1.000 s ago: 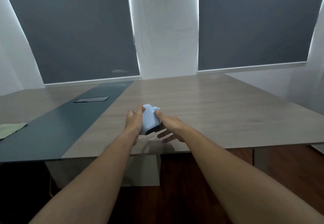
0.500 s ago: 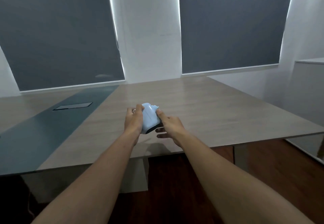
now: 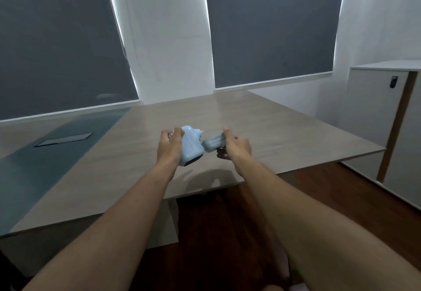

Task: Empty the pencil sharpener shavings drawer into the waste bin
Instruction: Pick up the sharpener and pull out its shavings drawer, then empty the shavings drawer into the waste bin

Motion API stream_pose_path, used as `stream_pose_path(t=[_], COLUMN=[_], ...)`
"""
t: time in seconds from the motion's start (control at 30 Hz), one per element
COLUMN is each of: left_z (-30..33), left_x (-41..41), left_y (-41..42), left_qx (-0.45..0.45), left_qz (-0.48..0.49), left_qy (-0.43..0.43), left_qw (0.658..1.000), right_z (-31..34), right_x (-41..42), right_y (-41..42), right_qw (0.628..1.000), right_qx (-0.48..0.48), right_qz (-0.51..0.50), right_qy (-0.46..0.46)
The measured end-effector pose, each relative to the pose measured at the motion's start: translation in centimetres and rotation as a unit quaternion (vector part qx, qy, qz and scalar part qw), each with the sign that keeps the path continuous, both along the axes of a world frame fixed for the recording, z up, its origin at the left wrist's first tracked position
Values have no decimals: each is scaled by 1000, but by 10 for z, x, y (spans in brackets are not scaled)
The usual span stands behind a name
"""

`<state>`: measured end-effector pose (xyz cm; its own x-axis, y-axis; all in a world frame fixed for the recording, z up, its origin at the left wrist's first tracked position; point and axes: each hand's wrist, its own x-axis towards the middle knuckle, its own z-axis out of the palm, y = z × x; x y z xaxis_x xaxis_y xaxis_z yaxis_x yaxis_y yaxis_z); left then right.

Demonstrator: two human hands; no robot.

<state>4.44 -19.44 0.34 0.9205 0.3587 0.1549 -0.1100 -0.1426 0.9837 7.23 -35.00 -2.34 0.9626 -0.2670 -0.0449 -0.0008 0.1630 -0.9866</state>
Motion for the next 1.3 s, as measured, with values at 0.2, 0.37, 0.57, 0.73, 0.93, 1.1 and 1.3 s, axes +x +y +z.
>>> stream_pose_path(t=[0.2,0.37,0.57,0.73,0.93,1.1,1.3], left_z=[-24,-36,-42,-25,11,19,-28], left_x=[12,8,3,7,-4,-25,-65], left_y=[-15,-33,-41,-45,-87,-160,-241], left_qx=[92,116,134,204,313,238,176], left_qz=[50,56,64,77,83,-60,-208], left_qy=[7,3,8,82,-75,-68,-23], left_qw=[994,992,989,972,943,967,962], right_z=[-15,-20,-10,5,17,13,-14], right_x=[5,3,-18,-40,-72,-110,-169], right_y=[-34,-50,-72,-93,-134,-188,-259], right_qw=[999,998,994,990,990,992,995], right_qx=[37,66,102,130,131,91,26], right_qz=[-14,4,36,27,-6,-53,-97], right_qy=[7,7,-22,-37,-56,-62,-14])
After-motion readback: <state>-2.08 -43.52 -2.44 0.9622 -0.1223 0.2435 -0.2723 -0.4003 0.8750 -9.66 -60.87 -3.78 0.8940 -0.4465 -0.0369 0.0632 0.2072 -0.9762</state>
